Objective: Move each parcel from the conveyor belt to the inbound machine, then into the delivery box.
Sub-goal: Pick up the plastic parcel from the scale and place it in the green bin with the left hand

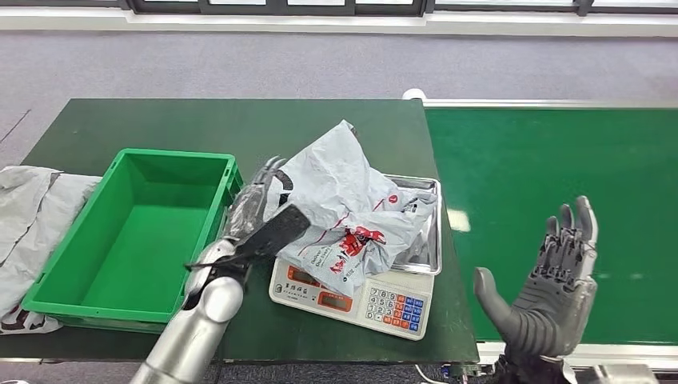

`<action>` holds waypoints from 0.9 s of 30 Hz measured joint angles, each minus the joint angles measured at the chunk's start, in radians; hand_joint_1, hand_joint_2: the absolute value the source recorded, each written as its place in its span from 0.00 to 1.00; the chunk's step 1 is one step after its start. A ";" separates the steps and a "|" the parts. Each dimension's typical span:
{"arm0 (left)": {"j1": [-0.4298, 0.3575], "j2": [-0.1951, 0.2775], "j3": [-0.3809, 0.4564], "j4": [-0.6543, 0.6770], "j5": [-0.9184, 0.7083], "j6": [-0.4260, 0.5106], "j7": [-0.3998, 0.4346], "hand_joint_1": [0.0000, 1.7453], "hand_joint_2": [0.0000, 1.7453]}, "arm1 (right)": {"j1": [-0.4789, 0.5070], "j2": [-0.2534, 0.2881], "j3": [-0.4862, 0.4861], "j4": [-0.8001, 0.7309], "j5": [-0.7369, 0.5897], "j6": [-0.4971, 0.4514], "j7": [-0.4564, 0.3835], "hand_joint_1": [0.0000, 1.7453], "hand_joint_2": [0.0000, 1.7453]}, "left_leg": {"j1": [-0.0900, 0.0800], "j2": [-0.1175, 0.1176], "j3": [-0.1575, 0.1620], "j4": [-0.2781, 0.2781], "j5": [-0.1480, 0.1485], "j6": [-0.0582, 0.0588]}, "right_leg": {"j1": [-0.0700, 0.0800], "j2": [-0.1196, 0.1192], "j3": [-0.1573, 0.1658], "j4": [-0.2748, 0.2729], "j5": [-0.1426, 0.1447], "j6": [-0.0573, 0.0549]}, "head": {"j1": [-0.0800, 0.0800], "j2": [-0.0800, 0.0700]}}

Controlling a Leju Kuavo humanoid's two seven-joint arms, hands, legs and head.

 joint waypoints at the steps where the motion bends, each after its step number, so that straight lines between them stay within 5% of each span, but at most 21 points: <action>1: -0.034 -0.011 -0.003 0.048 -0.019 -0.009 0.010 0.00 1.00 | -0.010 0.002 0.002 0.009 0.009 0.005 0.004 0.00 1.00 | 0.000 0.000 0.000 0.000 0.000 0.000 | 0.000 0.000 0.000 0.000 0.001 0.000 | 0.000 0.000; 11: -0.170 -0.058 -0.006 0.277 -0.048 -0.019 0.024 0.00 1.00 | -0.043 0.009 0.004 0.053 0.021 0.009 0.014 0.00 1.00 | 0.000 0.001 -0.001 0.000 0.000 0.000 | 0.000 0.001 -0.001 0.000 0.001 0.000 | 0.000 0.000; 15: -0.220 -0.074 -0.019 0.369 -0.078 -0.109 0.061 0.00 1.00 | -0.061 0.009 0.011 0.077 0.018 0.030 0.041 0.00 1.00 | 0.000 0.000 -0.001 0.000 0.000 0.000 | 0.000 0.001 -0.001 0.000 0.001 0.000 | 0.000 0.000; 19: -0.288 -0.109 -0.053 0.535 -0.144 -0.195 0.107 1.00 1.00 | -0.091 0.014 0.031 0.120 0.016 0.045 0.057 0.00 1.00 | 0.000 0.000 -0.001 0.000 0.001 0.000 | 0.000 0.001 -0.001 0.000 0.001 0.001 | 0.000 0.000; 27: -0.369 -0.170 -0.085 0.719 -0.172 -0.256 0.097 1.00 1.00 | -0.124 0.026 0.038 0.151 0.017 0.045 0.100 0.00 1.00 | 0.000 -0.004 0.001 0.000 0.001 0.001 | 0.000 -0.003 0.004 0.000 0.001 0.002 | 0.000 0.000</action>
